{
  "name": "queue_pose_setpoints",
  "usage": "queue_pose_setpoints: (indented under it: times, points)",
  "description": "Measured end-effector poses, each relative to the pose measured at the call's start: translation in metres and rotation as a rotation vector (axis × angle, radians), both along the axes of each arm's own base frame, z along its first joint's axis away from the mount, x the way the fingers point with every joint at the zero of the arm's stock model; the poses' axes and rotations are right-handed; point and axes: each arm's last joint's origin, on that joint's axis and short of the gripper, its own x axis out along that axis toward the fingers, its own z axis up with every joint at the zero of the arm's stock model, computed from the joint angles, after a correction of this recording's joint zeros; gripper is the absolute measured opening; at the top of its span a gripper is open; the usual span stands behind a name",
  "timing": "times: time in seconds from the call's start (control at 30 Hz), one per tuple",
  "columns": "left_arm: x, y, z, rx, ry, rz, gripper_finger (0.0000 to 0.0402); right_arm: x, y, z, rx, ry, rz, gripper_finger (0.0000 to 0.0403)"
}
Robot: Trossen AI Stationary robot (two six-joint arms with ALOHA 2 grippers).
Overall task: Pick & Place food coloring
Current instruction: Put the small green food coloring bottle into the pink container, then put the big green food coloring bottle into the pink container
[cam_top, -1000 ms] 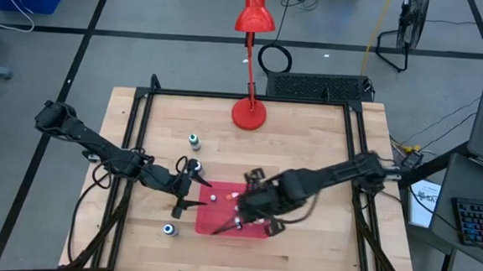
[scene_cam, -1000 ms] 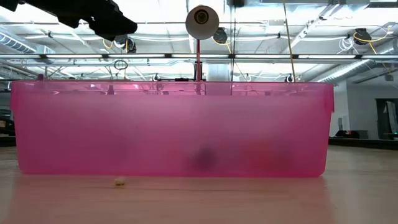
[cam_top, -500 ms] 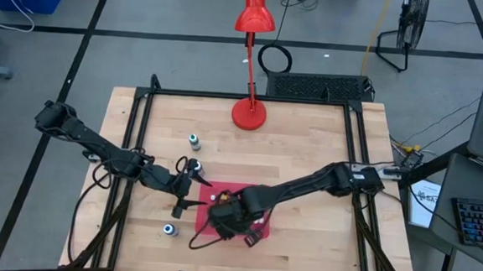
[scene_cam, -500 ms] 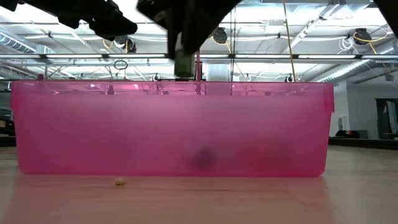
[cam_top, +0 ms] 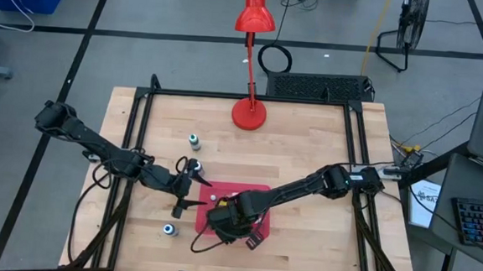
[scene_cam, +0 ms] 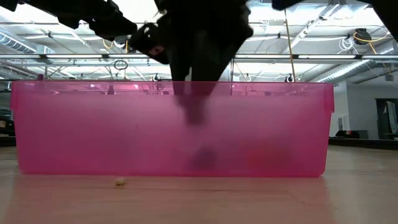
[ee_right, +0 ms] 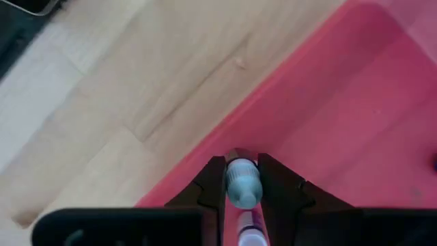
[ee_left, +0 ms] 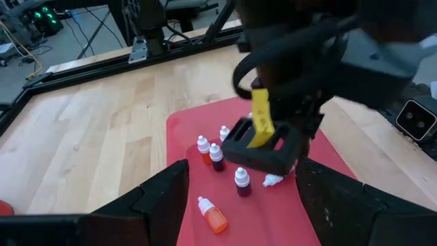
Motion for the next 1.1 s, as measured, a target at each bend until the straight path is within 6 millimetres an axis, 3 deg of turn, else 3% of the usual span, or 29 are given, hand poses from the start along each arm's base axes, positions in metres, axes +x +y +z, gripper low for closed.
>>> queue_pose_setpoints:
  times: [0.43,0.77,1.1]
  points:
    - [0.000,0.000,-0.001,0.002,0.014,0.001,0.0269,-0.005,-0.001,-0.033,0.023,0.059,0.014,0.0050]
    - [0.000,0.000,-0.001,0.002,0.014,0.001,0.0269,-0.007,0.006,-0.041,0.037,0.050,-0.002,0.0051]
    - [-0.001,0.000,-0.002,0.004,0.020,0.001,0.0269,-0.008,0.006,-0.044,0.038,0.077,-0.075,0.0150]
